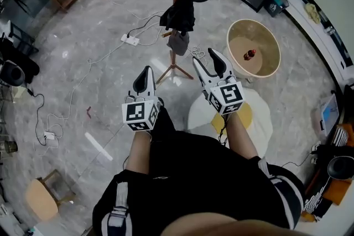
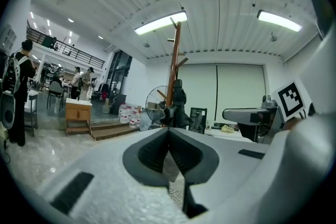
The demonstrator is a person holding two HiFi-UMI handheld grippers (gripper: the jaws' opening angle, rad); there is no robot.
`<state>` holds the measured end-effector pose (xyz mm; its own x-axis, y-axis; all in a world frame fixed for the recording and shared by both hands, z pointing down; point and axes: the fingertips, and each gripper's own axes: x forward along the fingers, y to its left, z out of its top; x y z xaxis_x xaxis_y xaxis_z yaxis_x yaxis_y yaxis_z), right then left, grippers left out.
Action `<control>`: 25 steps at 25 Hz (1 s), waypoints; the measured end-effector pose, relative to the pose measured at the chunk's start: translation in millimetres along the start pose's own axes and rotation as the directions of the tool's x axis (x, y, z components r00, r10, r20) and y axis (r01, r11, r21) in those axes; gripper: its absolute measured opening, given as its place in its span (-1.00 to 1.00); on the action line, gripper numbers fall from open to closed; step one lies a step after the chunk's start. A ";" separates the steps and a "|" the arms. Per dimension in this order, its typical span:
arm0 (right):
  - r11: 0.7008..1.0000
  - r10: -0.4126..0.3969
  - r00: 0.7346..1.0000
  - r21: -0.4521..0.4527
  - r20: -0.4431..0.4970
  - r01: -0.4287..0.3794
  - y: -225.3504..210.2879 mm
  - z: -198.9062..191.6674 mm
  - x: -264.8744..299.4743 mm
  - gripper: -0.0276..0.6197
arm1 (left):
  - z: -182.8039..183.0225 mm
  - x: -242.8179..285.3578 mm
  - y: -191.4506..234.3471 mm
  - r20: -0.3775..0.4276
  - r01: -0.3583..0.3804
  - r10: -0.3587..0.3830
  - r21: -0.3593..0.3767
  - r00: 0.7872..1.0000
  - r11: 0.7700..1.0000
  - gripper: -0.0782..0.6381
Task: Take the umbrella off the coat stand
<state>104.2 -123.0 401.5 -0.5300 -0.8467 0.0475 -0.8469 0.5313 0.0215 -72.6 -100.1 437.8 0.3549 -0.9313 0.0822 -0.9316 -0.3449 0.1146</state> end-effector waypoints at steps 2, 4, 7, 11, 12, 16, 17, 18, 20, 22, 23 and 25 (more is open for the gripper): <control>1.000 -0.020 1.000 0.010 -0.004 0.020 -11.7 3.6 16.5 -0.16 | 7.3 21.9 10.8 -0.001 0.012 -0.012 0.008 1.000 1.000 -0.79; 0.999 -0.034 0.999 0.034 -0.007 0.034 -21.7 9.0 34.2 -0.17 | 14.5 41.3 23.1 -0.005 0.024 -0.024 0.010 1.000 1.000 -0.79; 0.995 -0.061 0.998 0.077 0.000 0.061 -34.7 19.1 59.0 -0.16 | 20.3 68.8 39.3 -0.028 0.056 -0.055 0.011 0.998 0.998 -0.79; 0.991 -0.088 0.996 0.103 -0.011 0.088 -45.4 28.2 91.8 -0.12 | 28.2 104.4 55.6 -0.047 0.103 -0.103 0.013 0.994 0.995 -0.79; 0.990 -0.094 0.995 0.103 -0.014 0.095 -47.2 30.4 99.0 -0.11 | 31.1 112.4 59.5 -0.047 0.115 -0.114 0.014 0.992 0.993 -0.79; 0.982 -0.121 0.992 0.139 -0.041 0.126 -58.5 30.2 125.9 -0.09 | 34.7 146.1 76.3 -0.053 0.157 -0.156 0.008 0.986 0.988 -0.79; 0.977 -0.121 0.991 0.169 -0.052 0.129 -61.5 28.5 132.5 -0.08 | 34.5 154.0 80.4 -0.056 0.166 -0.165 0.004 0.985 0.986 -0.79; 0.971 -0.120 0.991 0.203 -0.060 0.129 -64.0 27.5 138.5 -0.07 | 34.4 161.2 83.9 -0.059 0.176 -0.176 0.001 0.983 0.984 -0.79; 0.960 -0.122 0.990 0.245 -0.070 0.135 -67.7 28.0 149.4 -0.01 | 34.3 174.2 90.1 -0.067 0.198 -0.198 -0.004 0.978 0.980 -0.79; 0.959 -0.131 0.988 0.241 -0.082 0.147 -69.2 29.2 159.8 0.02 | 33.7 186.4 95.6 -0.075 0.221 -0.221 -0.008 0.972 0.975 -0.79; 0.960 -0.136 0.987 0.234 -0.089 0.153 -69.3 29.1 164.9 0.04 | 33.1 192.2 98.3 -0.079 0.232 -0.232 -0.010 0.970 0.973 -0.79; 0.960 -0.145 0.984 0.225 -0.107 0.166 -69.7 26.4 174.8 0.06 | 31.4 203.0 103.9 -0.086 0.253 -0.254 -0.013 0.963 0.967 -0.79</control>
<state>69.4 -308.9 382.0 -0.3940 -0.9067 0.1508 -0.9108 0.3632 -0.1961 -99.7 -328.7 435.3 0.5850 -0.7997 0.1355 -0.8101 -0.5682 0.1443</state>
